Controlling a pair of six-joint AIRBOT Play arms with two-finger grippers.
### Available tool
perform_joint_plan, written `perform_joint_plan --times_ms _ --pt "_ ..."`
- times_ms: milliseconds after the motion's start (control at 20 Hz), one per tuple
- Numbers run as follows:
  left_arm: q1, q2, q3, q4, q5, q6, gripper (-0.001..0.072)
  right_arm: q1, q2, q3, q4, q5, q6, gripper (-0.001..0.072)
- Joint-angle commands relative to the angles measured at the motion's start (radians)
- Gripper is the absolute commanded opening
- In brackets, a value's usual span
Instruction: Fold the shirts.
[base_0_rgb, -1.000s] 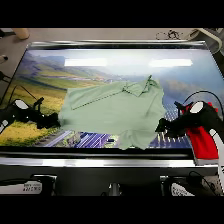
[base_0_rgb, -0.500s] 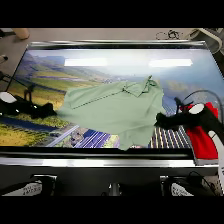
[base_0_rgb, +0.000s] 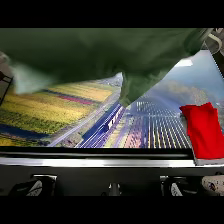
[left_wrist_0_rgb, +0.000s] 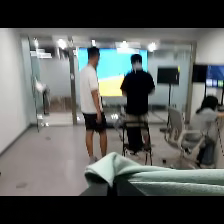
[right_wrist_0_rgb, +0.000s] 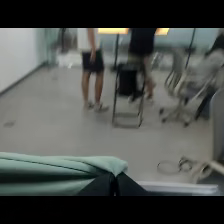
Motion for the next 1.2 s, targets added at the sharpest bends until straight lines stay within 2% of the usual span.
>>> perform_joint_plan --times_ms 0,150,250,500,600,700,800,900,1000,1150 --pt "0.001 0.109 0.093 0.094 -0.101 -0.113 0.0026 0.000 0.093 0.121 -0.116 0.039 0.053 0.0023" --pt "0.001 0.106 0.067 0.134 -0.141 -0.055 0.0026 0.000 0.066 0.121 -0.141 0.087 0.053 0.0023" --pt "0.001 0.058 0.050 0.136 -0.170 -0.049 0.0026 0.000 0.014 0.121 -0.131 0.132 0.053 0.0024" --pt "-0.012 -0.165 -0.130 0.137 -0.459 -0.026 0.0026 0.000 -0.298 0.090 -0.121 0.665 0.080 0.0023" --pt "-0.033 -0.267 -0.309 0.137 -0.472 -0.005 0.0026 0.001 -0.476 0.020 -0.075 0.755 0.098 0.0023" --pt "-0.061 -0.382 -0.492 0.137 -0.385 0.011 0.0026 0.007 -0.630 -0.062 -0.046 0.706 0.109 0.0023" --pt "-0.082 -0.512 -0.592 0.137 -0.275 0.011 0.0026 0.046 -0.788 -0.089 -0.055 0.576 0.120 0.0023" --pt "-0.090 -0.650 -0.594 0.132 -0.183 -0.002 0.0027 0.102 -0.907 -0.089 -0.055 0.412 0.127 0.0024" --pt "-0.090 -0.779 -0.556 0.107 -0.110 -0.004 0.0028 0.140 -0.990 -0.089 -0.054 0.236 0.193 0.0024" --pt "-0.090 -0.911 -0.471 0.068 -0.043 -0.004 0.0028 0.150 -1.059 -0.089 -0.026 0.051 0.289 0.0024"
